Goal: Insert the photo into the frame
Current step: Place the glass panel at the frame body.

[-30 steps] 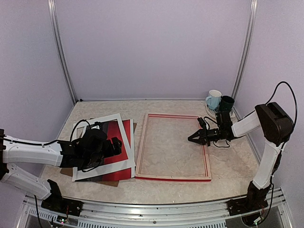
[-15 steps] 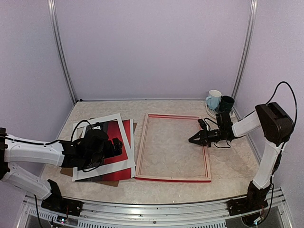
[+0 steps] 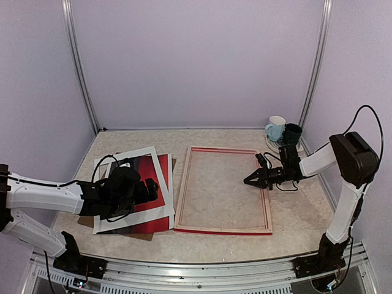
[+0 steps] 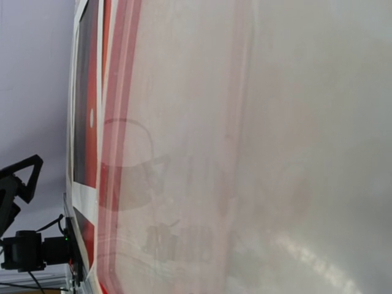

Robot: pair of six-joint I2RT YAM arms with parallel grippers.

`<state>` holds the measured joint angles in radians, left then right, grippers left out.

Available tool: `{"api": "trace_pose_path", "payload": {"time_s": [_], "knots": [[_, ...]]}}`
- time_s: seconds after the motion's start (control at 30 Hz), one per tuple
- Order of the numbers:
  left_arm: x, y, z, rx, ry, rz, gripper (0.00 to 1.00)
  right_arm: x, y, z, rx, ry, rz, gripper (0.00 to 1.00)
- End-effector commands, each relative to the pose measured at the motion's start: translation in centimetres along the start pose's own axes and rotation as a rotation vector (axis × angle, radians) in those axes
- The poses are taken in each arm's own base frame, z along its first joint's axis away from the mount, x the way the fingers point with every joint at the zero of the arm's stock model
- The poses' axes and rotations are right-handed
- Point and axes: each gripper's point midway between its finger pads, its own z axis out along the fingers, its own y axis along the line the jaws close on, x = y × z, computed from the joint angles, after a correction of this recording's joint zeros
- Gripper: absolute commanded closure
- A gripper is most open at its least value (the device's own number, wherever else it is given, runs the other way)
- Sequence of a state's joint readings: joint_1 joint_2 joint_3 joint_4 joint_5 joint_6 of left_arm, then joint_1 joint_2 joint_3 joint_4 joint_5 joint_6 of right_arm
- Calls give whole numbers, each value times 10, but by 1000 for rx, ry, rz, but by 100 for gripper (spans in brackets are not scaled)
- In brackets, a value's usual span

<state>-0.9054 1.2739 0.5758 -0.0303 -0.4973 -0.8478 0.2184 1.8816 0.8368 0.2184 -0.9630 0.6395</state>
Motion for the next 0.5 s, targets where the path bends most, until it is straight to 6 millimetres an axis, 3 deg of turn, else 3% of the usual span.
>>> {"api": "trace_pose_path", "payload": {"time_s": [0.0,0.47], "knots": [[-7,-10,-1,28,-15,-6,1,-3,-1,-3,1,-5,-10,100],[-3,-8,-1,28,-11,-10,1,-2,-4,-6,5,-6,-5,100]]}}
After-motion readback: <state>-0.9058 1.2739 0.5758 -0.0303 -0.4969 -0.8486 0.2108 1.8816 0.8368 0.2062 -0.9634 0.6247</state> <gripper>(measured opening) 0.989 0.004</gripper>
